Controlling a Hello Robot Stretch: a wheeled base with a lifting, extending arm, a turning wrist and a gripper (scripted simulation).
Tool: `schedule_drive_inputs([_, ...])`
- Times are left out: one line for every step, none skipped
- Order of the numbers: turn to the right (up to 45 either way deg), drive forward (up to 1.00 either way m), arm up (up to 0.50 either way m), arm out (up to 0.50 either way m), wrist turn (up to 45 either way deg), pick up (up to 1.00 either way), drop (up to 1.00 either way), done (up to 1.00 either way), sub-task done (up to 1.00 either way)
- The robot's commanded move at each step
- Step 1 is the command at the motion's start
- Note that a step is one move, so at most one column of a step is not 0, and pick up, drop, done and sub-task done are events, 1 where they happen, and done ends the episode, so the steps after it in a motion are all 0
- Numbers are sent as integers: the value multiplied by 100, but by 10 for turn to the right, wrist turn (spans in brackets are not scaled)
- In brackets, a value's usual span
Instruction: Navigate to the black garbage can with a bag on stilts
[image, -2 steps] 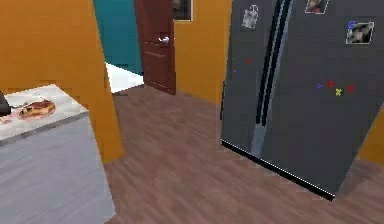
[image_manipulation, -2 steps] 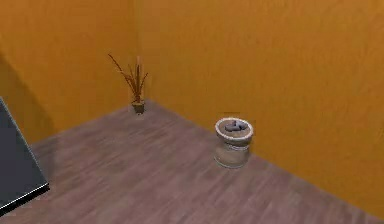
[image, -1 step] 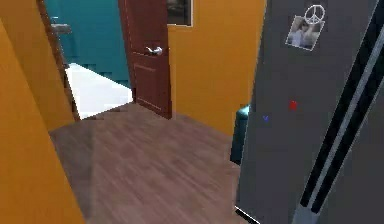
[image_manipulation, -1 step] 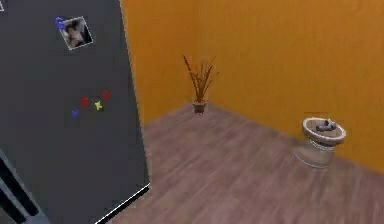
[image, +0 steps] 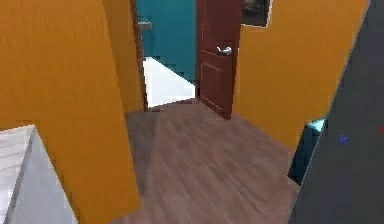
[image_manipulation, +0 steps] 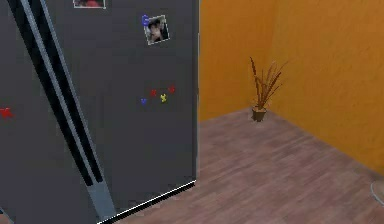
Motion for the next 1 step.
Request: schedule_drive_inputs([0, 10, 0, 0, 0, 0, 0, 0, 0])
